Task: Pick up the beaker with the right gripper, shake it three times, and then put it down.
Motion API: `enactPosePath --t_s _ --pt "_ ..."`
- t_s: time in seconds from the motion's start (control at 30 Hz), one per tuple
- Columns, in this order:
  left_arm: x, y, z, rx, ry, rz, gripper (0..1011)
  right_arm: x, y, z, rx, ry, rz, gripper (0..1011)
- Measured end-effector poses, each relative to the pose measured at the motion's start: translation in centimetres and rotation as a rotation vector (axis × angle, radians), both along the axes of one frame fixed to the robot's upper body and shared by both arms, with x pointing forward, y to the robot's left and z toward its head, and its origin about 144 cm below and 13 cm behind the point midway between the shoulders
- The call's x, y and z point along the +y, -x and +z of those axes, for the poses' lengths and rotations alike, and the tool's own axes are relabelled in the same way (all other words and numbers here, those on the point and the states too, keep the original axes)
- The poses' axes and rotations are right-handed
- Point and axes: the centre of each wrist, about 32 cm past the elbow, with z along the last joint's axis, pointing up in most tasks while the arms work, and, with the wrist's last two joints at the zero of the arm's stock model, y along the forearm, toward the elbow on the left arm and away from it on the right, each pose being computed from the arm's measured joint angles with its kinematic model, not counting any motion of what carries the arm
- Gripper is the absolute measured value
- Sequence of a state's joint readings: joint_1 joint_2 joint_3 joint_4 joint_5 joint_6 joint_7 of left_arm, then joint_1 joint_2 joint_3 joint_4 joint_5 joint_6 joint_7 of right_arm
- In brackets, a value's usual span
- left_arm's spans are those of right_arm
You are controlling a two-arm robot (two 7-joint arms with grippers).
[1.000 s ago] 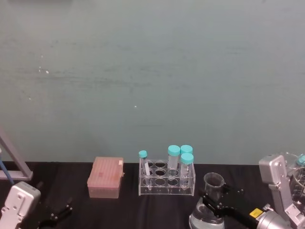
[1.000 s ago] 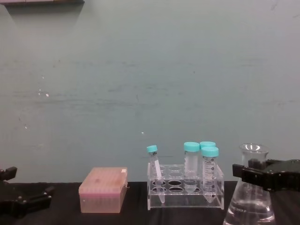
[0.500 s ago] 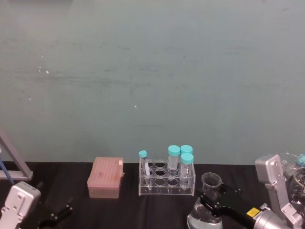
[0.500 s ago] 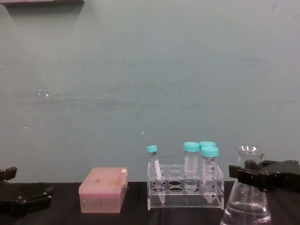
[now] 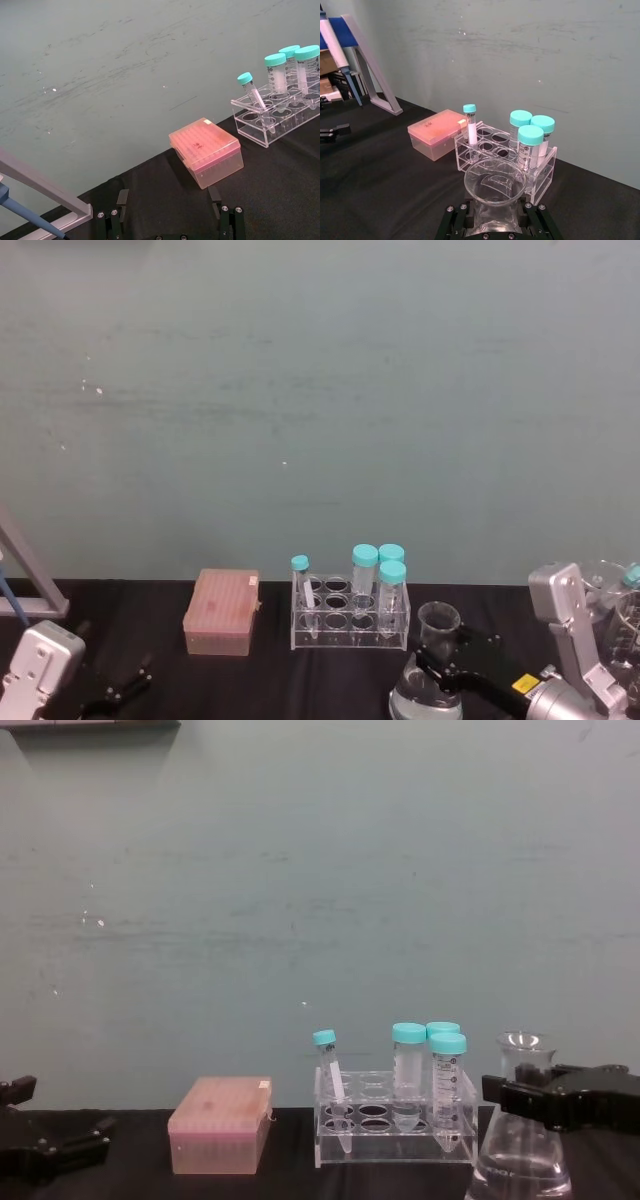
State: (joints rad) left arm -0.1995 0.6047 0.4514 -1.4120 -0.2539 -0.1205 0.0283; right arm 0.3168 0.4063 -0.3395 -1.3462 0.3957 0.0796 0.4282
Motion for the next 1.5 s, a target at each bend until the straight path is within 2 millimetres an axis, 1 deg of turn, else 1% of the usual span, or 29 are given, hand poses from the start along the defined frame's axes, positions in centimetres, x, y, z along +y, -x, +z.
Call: enactPosePath --t_s 1.4,1.5 --pt "0.00 0.00 0.00 0.000 0.000 0.000 1000 0.12 0.08 -0.15 0.004 0.011 -0.001 458" --pt "0.00 0.00 0.00 0.000 0.000 0.000 1000 0.12 0.08 -0.14 0.003 0.010 -0.001 482"
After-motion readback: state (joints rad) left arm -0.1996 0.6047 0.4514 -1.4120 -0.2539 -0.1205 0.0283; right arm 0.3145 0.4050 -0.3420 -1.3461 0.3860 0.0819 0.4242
